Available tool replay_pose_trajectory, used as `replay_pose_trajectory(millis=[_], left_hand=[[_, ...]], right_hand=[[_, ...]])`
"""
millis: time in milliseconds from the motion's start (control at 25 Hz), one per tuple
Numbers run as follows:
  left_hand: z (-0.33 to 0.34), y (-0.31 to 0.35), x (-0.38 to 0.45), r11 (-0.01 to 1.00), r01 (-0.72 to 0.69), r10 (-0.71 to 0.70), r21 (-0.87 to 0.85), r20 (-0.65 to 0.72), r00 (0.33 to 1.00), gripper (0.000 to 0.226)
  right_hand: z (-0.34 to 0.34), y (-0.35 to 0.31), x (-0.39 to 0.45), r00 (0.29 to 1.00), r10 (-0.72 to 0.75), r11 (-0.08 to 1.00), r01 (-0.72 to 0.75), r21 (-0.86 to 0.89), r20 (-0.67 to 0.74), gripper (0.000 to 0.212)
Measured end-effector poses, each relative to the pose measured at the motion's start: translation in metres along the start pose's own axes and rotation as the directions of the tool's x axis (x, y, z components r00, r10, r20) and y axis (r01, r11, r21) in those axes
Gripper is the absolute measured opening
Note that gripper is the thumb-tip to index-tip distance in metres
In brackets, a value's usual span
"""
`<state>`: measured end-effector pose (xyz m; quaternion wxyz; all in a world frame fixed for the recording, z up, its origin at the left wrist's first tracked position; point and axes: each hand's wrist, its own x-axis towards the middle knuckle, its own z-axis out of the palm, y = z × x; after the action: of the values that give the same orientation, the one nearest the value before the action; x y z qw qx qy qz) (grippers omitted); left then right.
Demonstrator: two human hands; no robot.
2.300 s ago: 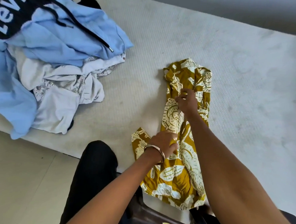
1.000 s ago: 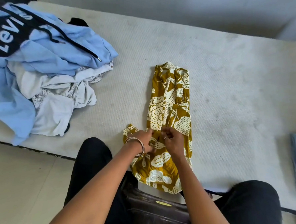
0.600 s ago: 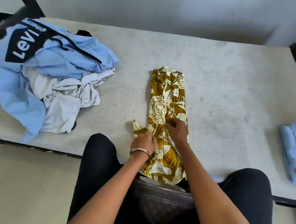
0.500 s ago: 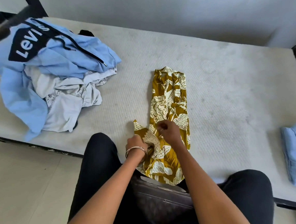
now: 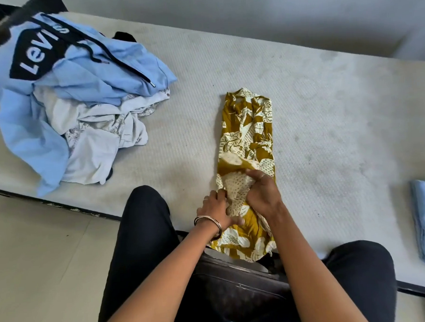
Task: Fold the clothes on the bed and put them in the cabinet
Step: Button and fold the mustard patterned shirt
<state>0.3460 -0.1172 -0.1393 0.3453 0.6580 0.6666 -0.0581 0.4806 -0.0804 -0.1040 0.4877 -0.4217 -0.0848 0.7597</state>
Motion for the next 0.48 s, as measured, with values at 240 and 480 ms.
replay_pose_trajectory(millis=[240,480], left_hand=[[0.035,0.017,-0.018,0.936,-0.035,0.014,0.349,0.06,0.998,0.066],[0.021,0.015,-0.023,0.899,-0.164,0.074,0.407,0.229,0.971,0.07]], right_hand=[[-0.056,-0.005,-0.056,0.935,-0.096,0.944,0.195,0.267,-0.341,0.01],[-0.056,0.004,-0.059,0.582,-0.376,0.911,0.376,-0.172,-0.721,0.017]])
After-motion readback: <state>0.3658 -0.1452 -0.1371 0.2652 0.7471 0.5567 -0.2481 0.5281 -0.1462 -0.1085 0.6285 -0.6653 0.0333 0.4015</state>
